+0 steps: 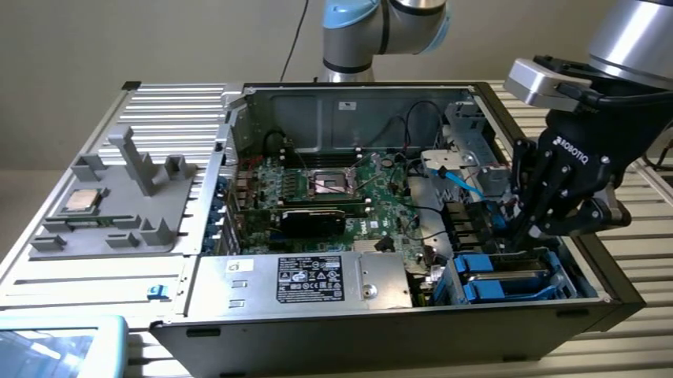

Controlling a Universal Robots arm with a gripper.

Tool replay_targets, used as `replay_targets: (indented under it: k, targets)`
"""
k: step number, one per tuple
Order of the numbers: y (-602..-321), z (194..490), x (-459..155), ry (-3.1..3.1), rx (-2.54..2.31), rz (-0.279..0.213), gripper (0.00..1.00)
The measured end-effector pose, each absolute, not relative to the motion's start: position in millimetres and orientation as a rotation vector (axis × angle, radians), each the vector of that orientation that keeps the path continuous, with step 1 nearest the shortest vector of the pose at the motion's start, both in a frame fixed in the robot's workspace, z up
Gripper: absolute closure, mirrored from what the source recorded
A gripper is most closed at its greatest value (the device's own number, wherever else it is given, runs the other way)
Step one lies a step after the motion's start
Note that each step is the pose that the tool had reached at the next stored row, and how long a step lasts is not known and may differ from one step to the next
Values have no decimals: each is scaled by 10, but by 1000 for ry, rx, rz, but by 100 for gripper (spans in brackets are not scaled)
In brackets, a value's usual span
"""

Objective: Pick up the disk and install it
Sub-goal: 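Insert the first disk wire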

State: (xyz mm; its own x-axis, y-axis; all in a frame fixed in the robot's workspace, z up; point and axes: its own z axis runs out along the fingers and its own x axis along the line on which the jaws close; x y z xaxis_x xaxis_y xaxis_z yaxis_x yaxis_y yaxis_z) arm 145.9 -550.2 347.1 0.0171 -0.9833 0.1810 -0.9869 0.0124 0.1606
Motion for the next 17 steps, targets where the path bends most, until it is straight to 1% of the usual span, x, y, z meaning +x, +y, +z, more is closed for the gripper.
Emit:
replay_targets:
  k: [4,17]
  targets:
    - [-5492,3455,1461,-2039,2037,57,84]
    - [-5497,3378,1459,-2039,2036,57,84]
